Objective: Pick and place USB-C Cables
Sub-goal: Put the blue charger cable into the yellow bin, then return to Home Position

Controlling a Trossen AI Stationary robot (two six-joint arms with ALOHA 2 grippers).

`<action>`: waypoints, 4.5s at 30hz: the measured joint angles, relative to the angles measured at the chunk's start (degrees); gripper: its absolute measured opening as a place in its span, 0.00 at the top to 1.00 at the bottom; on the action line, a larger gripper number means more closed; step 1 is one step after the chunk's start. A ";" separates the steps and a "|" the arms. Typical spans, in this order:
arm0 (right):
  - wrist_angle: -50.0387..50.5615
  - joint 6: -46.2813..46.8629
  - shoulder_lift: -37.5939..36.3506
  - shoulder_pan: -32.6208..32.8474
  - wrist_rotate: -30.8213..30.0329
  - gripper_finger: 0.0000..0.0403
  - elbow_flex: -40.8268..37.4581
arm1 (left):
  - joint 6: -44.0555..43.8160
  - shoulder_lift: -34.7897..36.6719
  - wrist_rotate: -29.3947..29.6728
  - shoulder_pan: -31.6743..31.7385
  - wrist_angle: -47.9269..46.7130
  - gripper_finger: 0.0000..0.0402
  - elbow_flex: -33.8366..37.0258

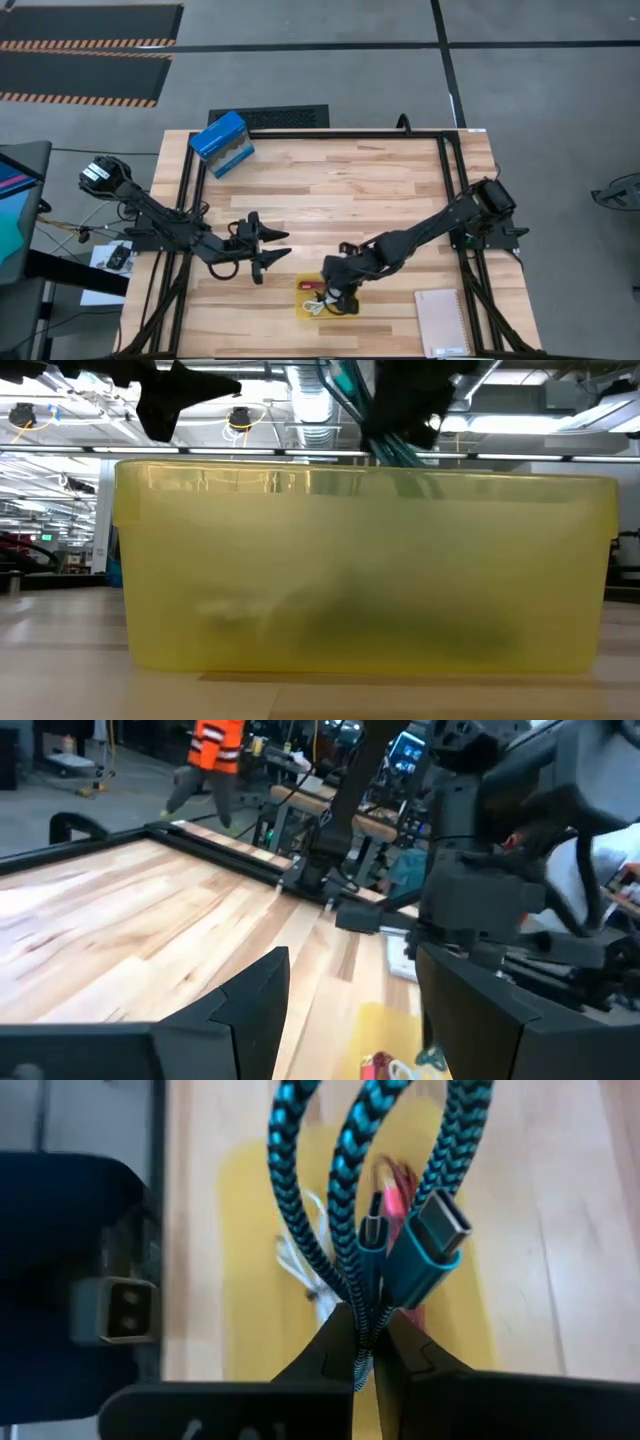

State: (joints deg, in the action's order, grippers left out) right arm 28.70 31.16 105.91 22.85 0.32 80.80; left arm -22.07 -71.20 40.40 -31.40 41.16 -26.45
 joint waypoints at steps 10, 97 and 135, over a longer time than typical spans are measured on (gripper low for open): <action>3.15 -1.22 0.84 -0.23 0.07 0.94 2.22 | -1.68 -0.02 0.46 0.01 -1.55 0.48 -0.01; 30.74 -26.96 -7.40 -8.59 -5.52 0.64 33.43 | -4.16 27.93 -31.95 10.84 -17.90 0.48 -0.21; -31.96 -12.07 -106.02 -25.92 -4.78 0.64 -71.85 | 0.40 70.97 -27.51 10.36 -37.11 0.48 25.85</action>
State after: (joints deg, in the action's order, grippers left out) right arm -3.26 19.09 -0.11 -3.07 -4.47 8.95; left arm -21.67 -0.23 12.89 -21.04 4.05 -0.60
